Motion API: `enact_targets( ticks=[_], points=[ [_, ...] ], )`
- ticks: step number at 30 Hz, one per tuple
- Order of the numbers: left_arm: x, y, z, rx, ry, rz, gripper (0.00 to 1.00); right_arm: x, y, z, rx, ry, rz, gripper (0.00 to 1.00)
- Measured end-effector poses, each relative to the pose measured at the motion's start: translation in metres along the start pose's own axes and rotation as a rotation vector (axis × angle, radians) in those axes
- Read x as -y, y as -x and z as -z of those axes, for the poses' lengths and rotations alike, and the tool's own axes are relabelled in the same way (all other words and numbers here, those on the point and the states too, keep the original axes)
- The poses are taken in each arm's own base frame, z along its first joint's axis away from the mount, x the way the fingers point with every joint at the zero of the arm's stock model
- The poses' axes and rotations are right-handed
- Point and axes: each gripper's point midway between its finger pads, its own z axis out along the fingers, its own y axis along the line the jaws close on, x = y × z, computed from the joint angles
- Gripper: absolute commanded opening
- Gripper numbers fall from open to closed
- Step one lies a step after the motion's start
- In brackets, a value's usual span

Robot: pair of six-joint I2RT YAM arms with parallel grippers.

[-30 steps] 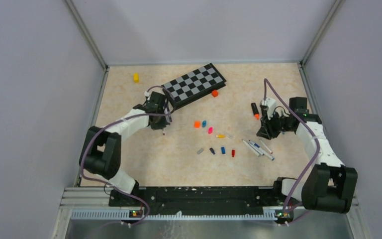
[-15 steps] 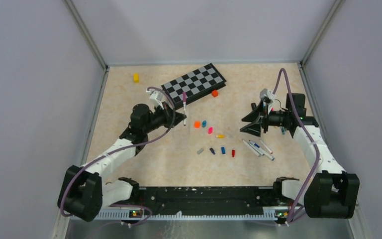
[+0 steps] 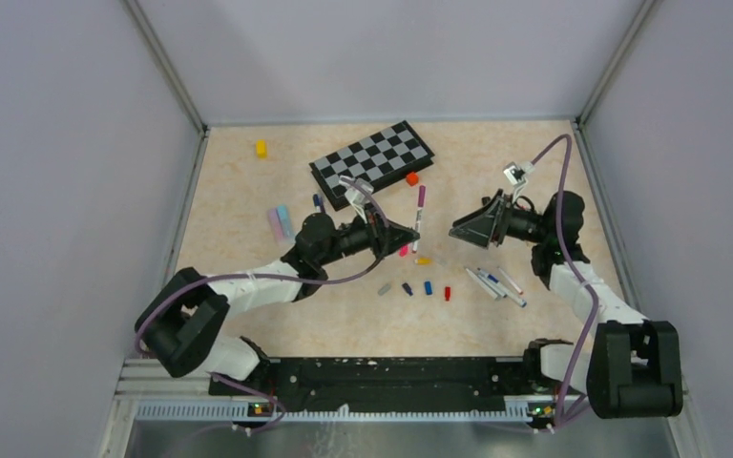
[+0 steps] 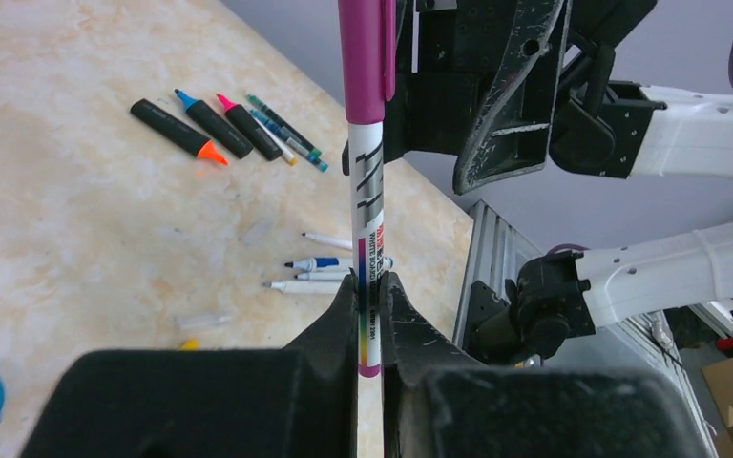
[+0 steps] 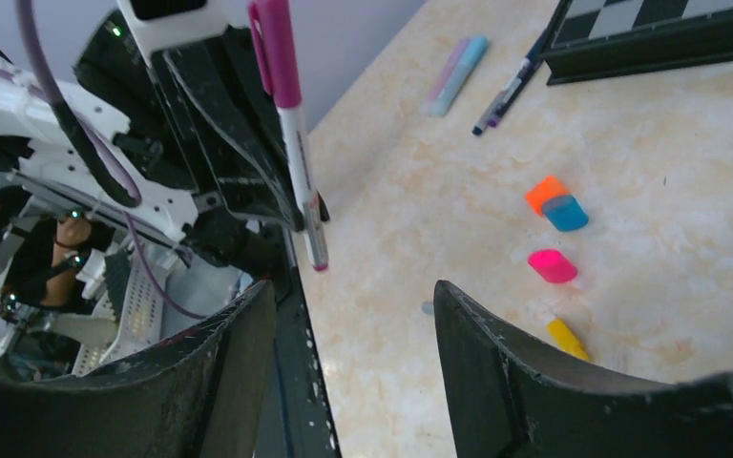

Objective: Open the pen caps
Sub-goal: Open the pen cap from the pen.

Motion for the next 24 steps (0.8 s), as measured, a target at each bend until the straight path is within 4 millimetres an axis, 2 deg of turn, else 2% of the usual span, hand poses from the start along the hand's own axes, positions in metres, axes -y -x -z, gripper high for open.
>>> enact_targets(
  ticks=[4, 10, 15, 22, 24],
  points=[
    [0.005, -0.007, -0.019, 0.007, -0.026, 0.021, 0.0, -0.01, 0.01, -0.002, 0.058, 0.025, -0.015, 0.6],
    [0.012, -0.019, -0.037, -0.001, -0.052, 0.053, 0.0, -0.019, 0.011, -0.005, 0.098, 0.051, -0.024, 0.57],
    [0.022, -0.022, -0.044, -0.004, -0.081, 0.062, 0.0, -0.017, 0.015, -0.007, 0.122, 0.036, -0.02, 0.55],
    [0.028, -0.029, -0.05, -0.007, -0.101, 0.077, 0.0, -0.016, 0.014, -0.009, 0.135, 0.031, -0.021, 0.45],
    [0.028, -0.032, -0.051, -0.011, -0.1, 0.082, 0.0, -0.016, 0.01, -0.01, 0.131, 0.032, -0.026, 0.39]
  ],
)
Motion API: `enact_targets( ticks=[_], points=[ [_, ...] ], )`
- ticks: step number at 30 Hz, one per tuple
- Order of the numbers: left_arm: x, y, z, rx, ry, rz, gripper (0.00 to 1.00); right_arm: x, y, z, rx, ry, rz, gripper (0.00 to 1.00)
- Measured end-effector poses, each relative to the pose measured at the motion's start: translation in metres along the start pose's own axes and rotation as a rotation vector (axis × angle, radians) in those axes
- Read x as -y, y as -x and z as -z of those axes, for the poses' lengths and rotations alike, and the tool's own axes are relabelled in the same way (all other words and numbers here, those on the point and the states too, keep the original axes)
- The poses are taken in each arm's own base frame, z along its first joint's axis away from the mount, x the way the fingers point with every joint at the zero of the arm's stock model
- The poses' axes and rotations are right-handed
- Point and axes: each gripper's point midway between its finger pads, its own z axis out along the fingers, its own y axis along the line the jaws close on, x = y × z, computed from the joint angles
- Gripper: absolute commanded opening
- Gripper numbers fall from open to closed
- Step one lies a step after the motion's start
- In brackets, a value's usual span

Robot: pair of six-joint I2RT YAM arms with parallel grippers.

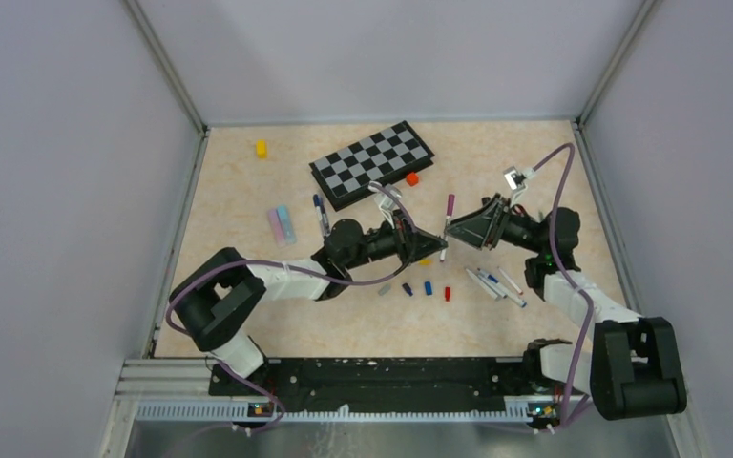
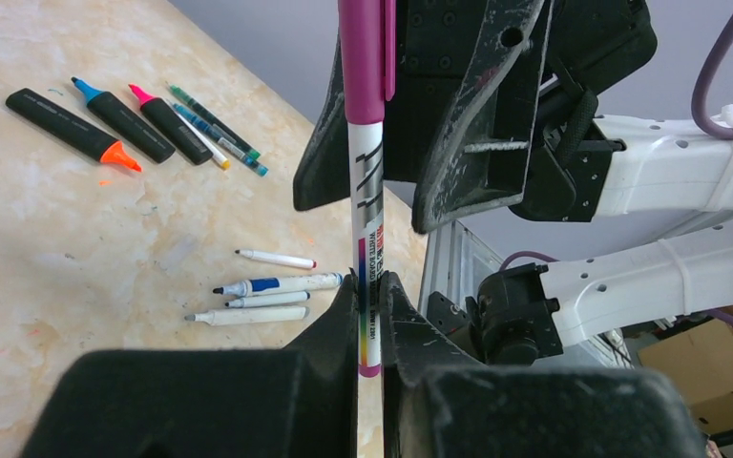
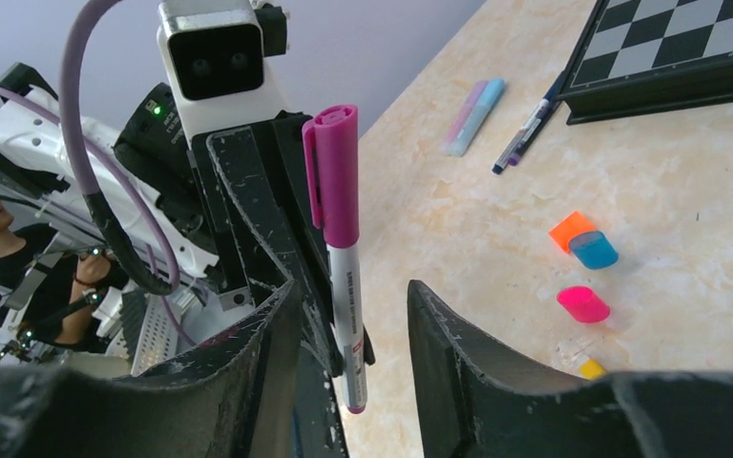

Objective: Open the pen caps
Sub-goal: Open the pen cap from the pen.

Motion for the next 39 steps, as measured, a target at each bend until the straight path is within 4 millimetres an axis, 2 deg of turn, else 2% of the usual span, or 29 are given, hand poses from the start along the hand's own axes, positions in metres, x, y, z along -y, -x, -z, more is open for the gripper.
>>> enact_targets(
  ticks=[4, 6, 7, 16, 18, 20, 25, 28, 32, 34, 39],
  points=[
    [-0.001, -0.001, -0.004, -0.002, -0.002, 0.006, 0.01, -0.001, -0.006, -0.003, -0.009, 0.006, -0.007, 0.25],
    [-0.001, 0.0, -0.005, -0.001, -0.003, 0.008, 0.03, -0.002, -0.008, -0.004, -0.015, 0.01, -0.006, 0.06],
    [0.0, 0.0, -0.006, -0.001, -0.003, 0.009, 0.06, -0.002, -0.009, -0.005, -0.018, 0.012, -0.002, 0.0],
    [-0.006, -0.005, -0.005, -0.05, 0.033, -0.034, 0.57, -0.001, -0.01, -0.005, -0.021, 0.016, 0.031, 0.0],
    [-0.005, -0.001, 0.0, -0.053, 0.048, -0.067, 0.76, 0.001, -0.013, -0.005, -0.041, 0.015, 0.036, 0.0],
    [0.002, 0.011, 0.01, -0.029, 0.052, -0.123, 0.96, 0.003, -0.018, -0.004, -0.073, 0.015, 0.042, 0.0],
    [0.024, 0.047, 0.031, 0.063, 0.031, -0.252, 0.99, 0.002, -0.028, -0.002, -0.168, 0.059, 0.102, 0.0],
    [0.021, 0.06, 0.036, 0.081, 0.03, -0.268, 0.99, -0.002, -0.036, 0.001, -0.219, 0.102, 0.131, 0.0],
    [0.001, 0.059, 0.033, 0.041, 0.051, -0.194, 0.99, -0.006, -0.048, 0.004, -0.288, 0.164, 0.148, 0.0],
    [-0.009, 0.054, 0.029, 0.012, 0.062, -0.14, 0.95, -0.009, -0.053, 0.004, -0.316, 0.193, 0.15, 0.0],
    [-0.013, 0.041, 0.02, -0.034, 0.047, -0.036, 0.84, -0.007, -0.062, 0.006, -0.347, 0.212, 0.135, 0.0]
  ],
)
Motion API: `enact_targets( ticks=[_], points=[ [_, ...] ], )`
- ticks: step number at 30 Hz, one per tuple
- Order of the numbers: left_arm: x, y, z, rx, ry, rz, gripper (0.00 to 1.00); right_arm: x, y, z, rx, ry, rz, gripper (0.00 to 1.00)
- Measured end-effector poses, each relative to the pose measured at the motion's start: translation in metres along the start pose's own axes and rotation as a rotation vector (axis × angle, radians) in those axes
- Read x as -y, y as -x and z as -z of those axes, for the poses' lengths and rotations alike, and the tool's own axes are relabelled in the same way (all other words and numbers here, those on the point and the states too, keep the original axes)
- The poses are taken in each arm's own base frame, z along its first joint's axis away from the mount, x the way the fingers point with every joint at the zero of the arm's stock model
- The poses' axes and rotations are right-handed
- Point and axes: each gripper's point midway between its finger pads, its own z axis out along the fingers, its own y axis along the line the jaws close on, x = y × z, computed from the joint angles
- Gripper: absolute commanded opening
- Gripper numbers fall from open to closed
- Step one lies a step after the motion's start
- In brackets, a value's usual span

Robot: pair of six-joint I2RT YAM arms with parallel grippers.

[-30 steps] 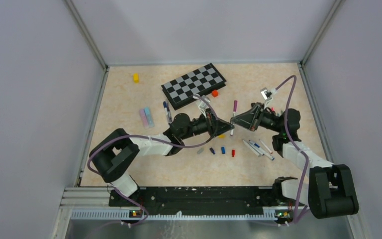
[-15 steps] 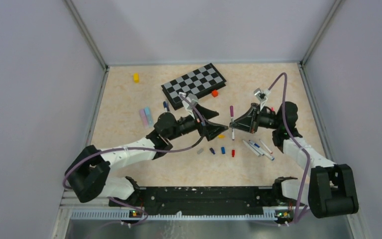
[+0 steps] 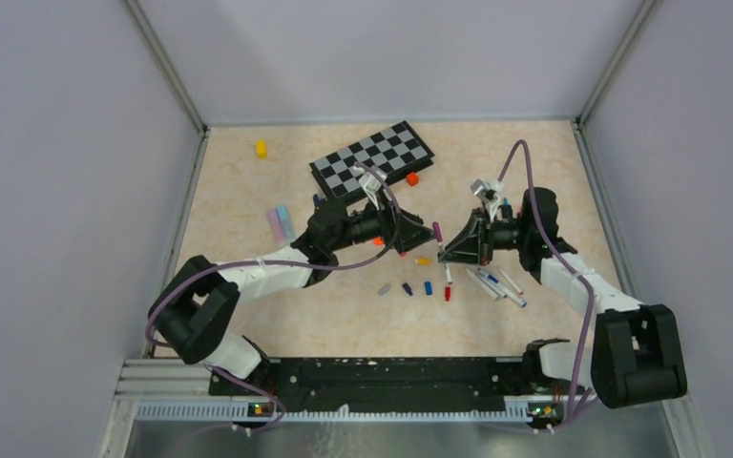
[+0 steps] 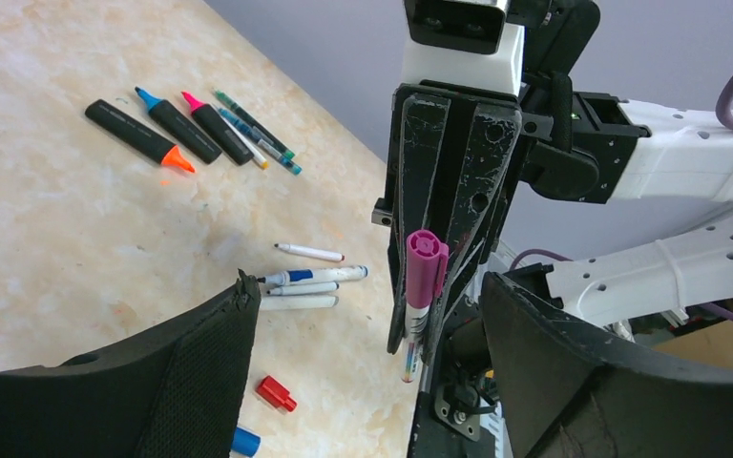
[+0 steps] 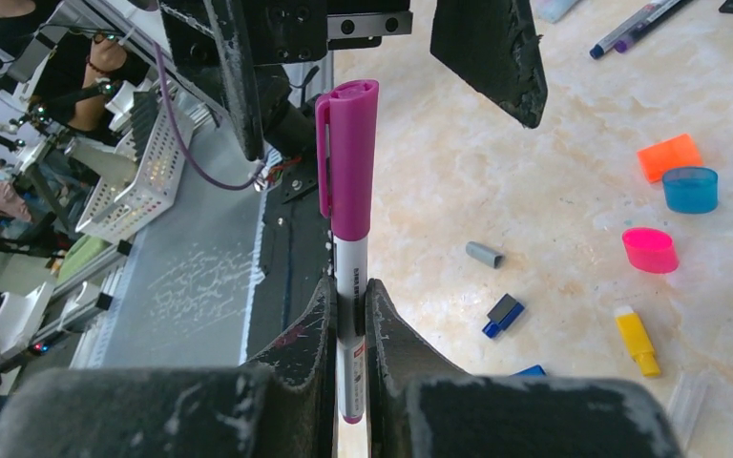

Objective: Open the pen caps
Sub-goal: Open the pen cap from the pen.

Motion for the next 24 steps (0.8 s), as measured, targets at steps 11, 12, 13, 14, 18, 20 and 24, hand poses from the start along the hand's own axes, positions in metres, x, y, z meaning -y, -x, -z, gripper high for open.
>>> enact_targets(
  ticks=[11, 12, 13, 14, 18, 20, 24],
  points=[
    [-0.003, -0.01, -0.014, 0.031, 0.058, 0.159, 0.63, 0.015, -0.009, 0.001, -0.014, -0.079, -0.01, 0.0],
    [-0.004, -0.01, -0.015, 0.039, 0.073, 0.164, 0.6, 0.017, -0.009, 0.001, -0.014, -0.087, -0.004, 0.0],
    [-0.005, -0.01, -0.017, 0.046, 0.089, 0.17, 0.57, 0.018, -0.009, 0.001, -0.015, -0.095, -0.002, 0.0],
    [-0.006, -0.011, -0.019, 0.051, 0.109, 0.174, 0.52, 0.02, -0.008, 0.002, -0.015, -0.106, 0.003, 0.0],
    [-0.008, -0.009, -0.029, 0.052, 0.18, 0.181, 0.42, 0.026, -0.009, 0.003, -0.02, -0.148, 0.01, 0.0],
    [-0.007, -0.006, -0.033, 0.059, 0.202, 0.176, 0.39, 0.029, -0.009, 0.004, -0.022, -0.166, 0.018, 0.0],
    [-0.012, -0.009, -0.035, 0.048, 0.257, 0.172, 0.33, 0.032, -0.011, 0.004, -0.027, -0.191, 0.019, 0.0]
  ],
)
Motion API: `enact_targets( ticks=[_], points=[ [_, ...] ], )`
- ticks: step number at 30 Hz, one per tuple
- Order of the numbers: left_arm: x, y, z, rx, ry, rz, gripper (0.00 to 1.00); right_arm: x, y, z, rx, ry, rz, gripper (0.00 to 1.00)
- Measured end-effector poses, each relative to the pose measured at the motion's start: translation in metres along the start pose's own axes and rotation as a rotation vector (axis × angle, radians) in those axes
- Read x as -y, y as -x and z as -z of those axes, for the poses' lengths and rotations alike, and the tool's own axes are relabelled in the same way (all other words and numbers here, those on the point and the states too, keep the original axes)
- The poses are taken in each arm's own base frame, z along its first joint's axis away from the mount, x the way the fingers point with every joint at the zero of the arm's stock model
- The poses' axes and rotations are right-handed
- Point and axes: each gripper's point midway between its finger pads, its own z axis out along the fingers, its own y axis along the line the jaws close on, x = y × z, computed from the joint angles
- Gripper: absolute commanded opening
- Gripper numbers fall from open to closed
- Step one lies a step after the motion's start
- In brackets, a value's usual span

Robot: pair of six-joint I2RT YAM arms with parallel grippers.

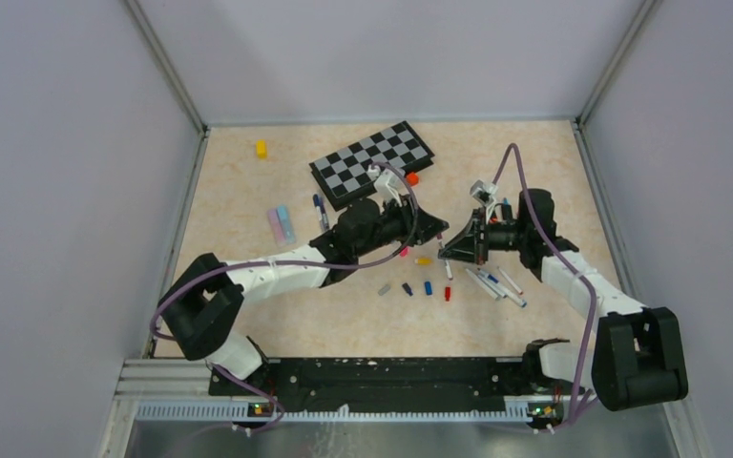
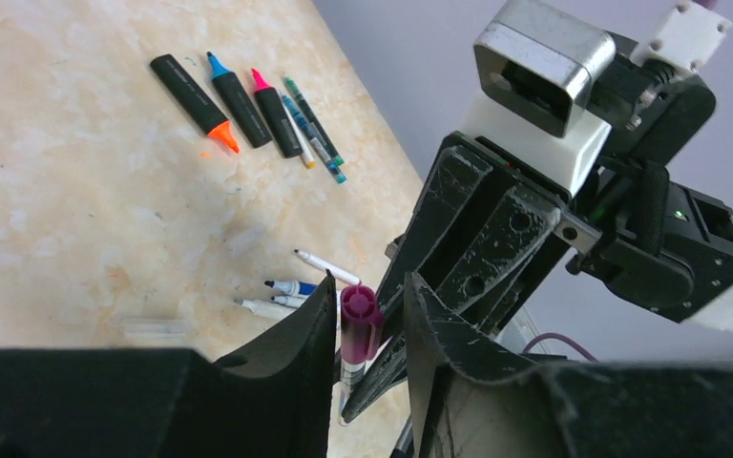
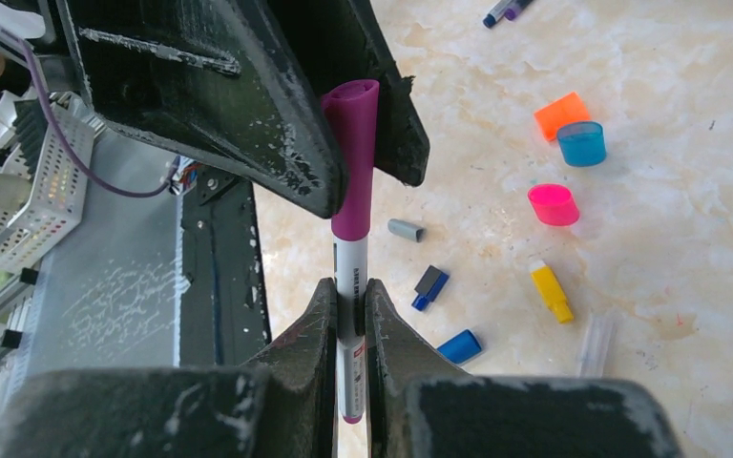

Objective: Open the pen caps
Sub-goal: Open the pen cap from the pen.

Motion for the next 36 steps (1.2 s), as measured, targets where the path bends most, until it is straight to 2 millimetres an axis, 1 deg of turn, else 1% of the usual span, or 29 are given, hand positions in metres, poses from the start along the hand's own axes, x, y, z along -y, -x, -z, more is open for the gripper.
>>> enact_targets(
  ticks=[4, 6, 8, 10, 11, 13, 14, 18, 20, 25, 32, 34, 36],
  points=[
    [-0.004, -0.001, -0.005, -0.017, 0.054, -0.007, 0.21, 0.005, -0.003, -0.001, -0.009, -0.026, 0.017, 0.0],
    [-0.008, -0.001, -0.009, -0.028, 0.09, -0.008, 0.19, 0.008, -0.003, 0.0, -0.01, -0.05, 0.03, 0.0],
    [-0.012, -0.002, -0.013, -0.041, 0.123, -0.009, 0.19, 0.012, -0.003, 0.001, -0.013, -0.081, 0.041, 0.0],
    [-0.015, -0.004, -0.017, -0.055, 0.147, -0.008, 0.22, 0.017, -0.005, 0.002, -0.019, -0.108, 0.044, 0.0],
    [-0.017, -0.005, -0.019, -0.062, 0.161, -0.007, 0.24, 0.019, -0.006, 0.003, -0.025, -0.122, 0.042, 0.0],
    [-0.02, -0.008, -0.021, -0.072, 0.177, -0.005, 0.31, 0.022, -0.008, 0.003, -0.035, -0.142, 0.045, 0.0],
    [-0.022, -0.009, -0.021, -0.079, 0.184, -0.005, 0.32, 0.022, -0.009, 0.002, -0.04, -0.144, 0.05, 0.0],
    [-0.027, -0.02, -0.023, -0.117, 0.21, -0.001, 0.31, 0.019, -0.01, -0.001, -0.058, -0.137, 0.078, 0.0],
    [-0.029, -0.024, -0.023, -0.129, 0.218, 0.0, 0.25, 0.019, -0.009, -0.002, -0.062, -0.139, 0.092, 0.0],
    [-0.029, -0.026, -0.022, -0.142, 0.225, 0.0, 0.0, 0.021, -0.008, -0.002, -0.065, -0.152, 0.112, 0.0],
    [-0.035, -0.025, -0.021, -0.129, 0.262, -0.012, 0.0, 0.023, -0.011, -0.003, -0.086, -0.166, 0.145, 0.0],
    [-0.036, -0.02, -0.019, -0.112, 0.28, -0.016, 0.0, 0.024, -0.01, -0.004, -0.094, -0.17, 0.176, 0.0],
    [-0.035, -0.012, -0.015, -0.089, 0.293, -0.018, 0.0, 0.023, -0.004, -0.007, -0.098, -0.168, 0.219, 0.0]
  ],
)
